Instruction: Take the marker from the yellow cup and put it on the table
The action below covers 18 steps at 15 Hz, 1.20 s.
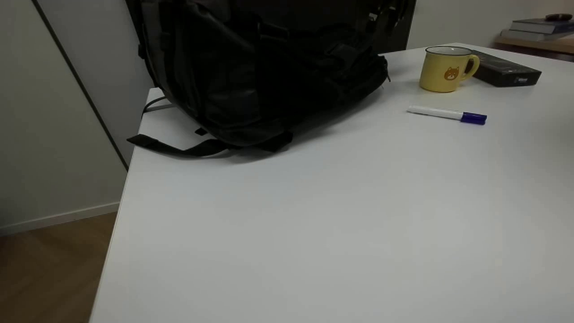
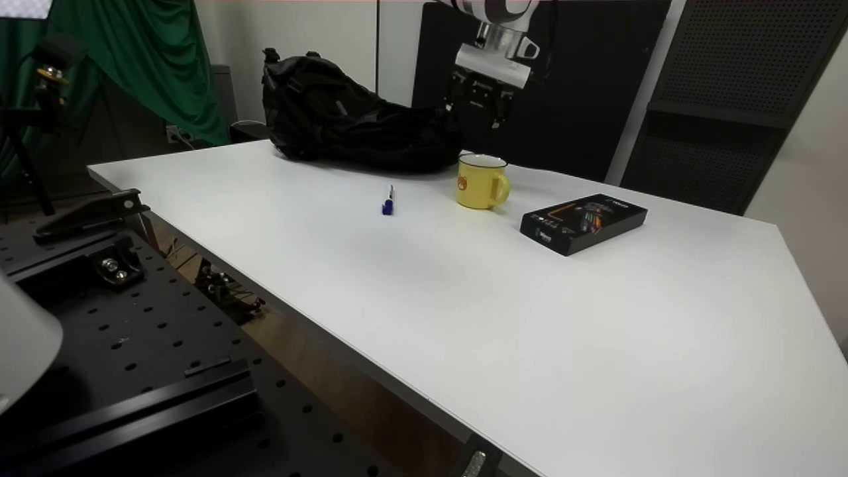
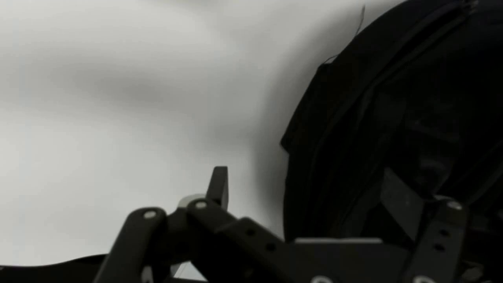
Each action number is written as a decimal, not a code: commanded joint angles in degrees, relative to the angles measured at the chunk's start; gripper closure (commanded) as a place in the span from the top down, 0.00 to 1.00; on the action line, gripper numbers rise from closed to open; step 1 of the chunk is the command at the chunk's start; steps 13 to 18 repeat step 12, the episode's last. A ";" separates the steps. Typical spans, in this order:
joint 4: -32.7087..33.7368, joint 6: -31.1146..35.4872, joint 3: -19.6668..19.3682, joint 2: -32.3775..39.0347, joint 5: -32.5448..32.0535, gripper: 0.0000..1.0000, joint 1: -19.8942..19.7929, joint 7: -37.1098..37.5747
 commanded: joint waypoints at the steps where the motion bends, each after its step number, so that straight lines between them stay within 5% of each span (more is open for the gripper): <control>1: -3.82 8.78 -2.76 -2.33 -3.01 1.00 0.77 8.64; 4: -5.34 12.62 -7.44 -2.90 -7.22 1.00 2.81 17.33; 8: -6.07 6.95 -13.67 -4.12 -13.25 1.00 6.06 28.36; 10: -3.66 7.84 -11.17 -1.77 -13.26 1.00 4.24 25.29; 18: -3.80 6.26 -12.13 -2.27 -13.95 1.00 4.91 27.19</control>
